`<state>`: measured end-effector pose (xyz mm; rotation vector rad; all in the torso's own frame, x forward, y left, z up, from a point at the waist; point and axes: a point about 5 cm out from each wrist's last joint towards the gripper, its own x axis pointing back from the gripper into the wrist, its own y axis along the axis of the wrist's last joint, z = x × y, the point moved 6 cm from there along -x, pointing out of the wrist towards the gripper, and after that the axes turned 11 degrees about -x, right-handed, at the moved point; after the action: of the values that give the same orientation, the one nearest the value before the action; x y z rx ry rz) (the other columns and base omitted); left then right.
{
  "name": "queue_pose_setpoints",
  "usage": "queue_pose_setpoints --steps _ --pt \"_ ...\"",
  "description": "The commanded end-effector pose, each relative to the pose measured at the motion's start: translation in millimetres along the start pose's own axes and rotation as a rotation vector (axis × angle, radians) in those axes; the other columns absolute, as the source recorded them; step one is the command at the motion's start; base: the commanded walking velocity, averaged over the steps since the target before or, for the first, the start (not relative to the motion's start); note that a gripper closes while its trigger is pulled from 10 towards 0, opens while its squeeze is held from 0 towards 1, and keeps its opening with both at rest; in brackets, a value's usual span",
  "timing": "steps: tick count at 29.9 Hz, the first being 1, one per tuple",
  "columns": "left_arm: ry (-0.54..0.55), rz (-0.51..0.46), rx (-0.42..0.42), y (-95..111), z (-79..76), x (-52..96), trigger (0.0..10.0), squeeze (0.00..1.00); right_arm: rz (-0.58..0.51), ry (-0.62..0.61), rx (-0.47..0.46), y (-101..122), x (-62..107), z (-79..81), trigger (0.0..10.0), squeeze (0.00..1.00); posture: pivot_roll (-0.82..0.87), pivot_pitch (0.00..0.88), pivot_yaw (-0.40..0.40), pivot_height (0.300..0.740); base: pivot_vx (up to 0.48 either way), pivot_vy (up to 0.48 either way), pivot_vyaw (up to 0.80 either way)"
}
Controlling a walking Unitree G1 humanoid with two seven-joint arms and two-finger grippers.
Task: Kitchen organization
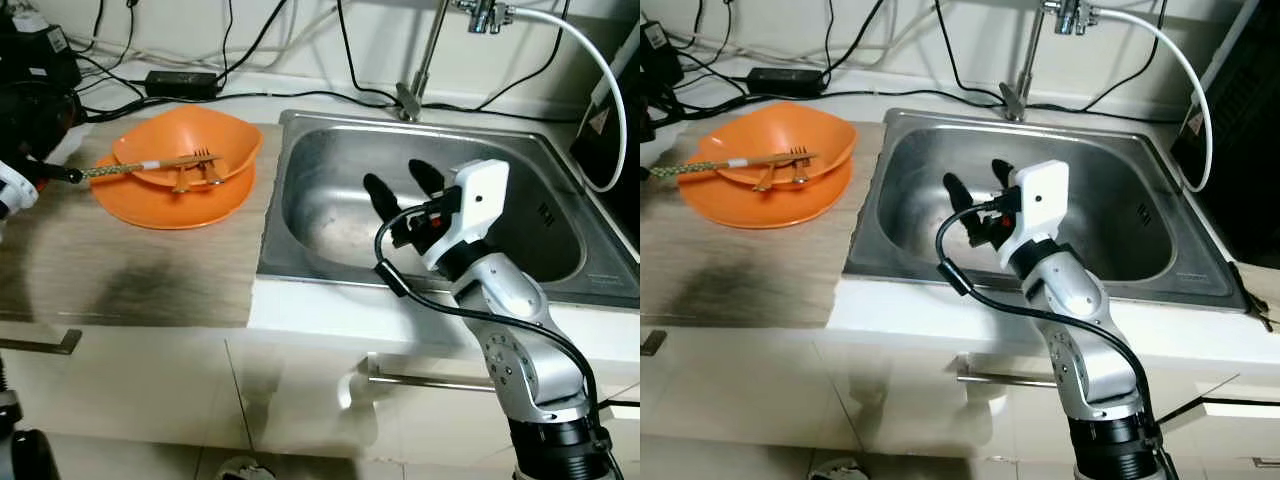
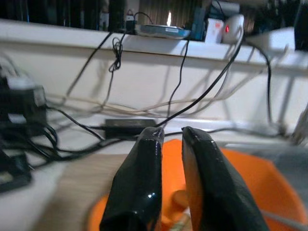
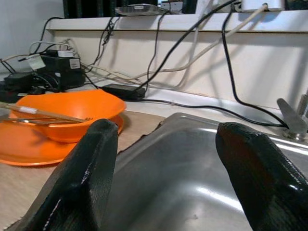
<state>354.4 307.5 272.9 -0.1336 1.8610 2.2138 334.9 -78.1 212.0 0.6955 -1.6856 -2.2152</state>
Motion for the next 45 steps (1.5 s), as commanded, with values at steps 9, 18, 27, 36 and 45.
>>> queue_pose_setpoints --steps 9,18,27,36,45 --pt "0.017 -0.024 0.261 13 -0.5 -1.1 10.0 1.0 0.101 0.186 0.106 -18 6.3 17.9 10.0 0.0 0.12 0.014 -0.068 0.74 0.0 0.0 0.0" --pt "-0.09 0.128 0.228 -6 -14.9 3.5 10.0 0.0 0.082 0.141 0.113 -14 5.3 10.3 10.0 0.0 0.12 0.037 -0.051 0.74 0.0 0.0 0.0" --pt "-0.236 0.079 -0.025 4 -17.0 11.4 10.0 0.15 0.073 0.136 0.105 -13 9.0 15.6 10.0 0.0 0.13 0.084 -0.023 0.74 0.0 0.0 0.0" --pt "-0.178 0.032 -0.044 -4 3.7 24.6 10.0 1.0 0.067 0.107 0.08 -16 12.8 14.4 10.0 0.0 0.14 0.098 -0.004 0.74 0.0 0.0 0.0" --pt "-0.164 0.046 -0.051 -30 -4.2 35.6 10.0 1.0 0.043 0.125 0.029 -20 12.1 20.5 10.0 0.0 0.14 0.063 -0.012 0.74 0.0 0.0 0.0"
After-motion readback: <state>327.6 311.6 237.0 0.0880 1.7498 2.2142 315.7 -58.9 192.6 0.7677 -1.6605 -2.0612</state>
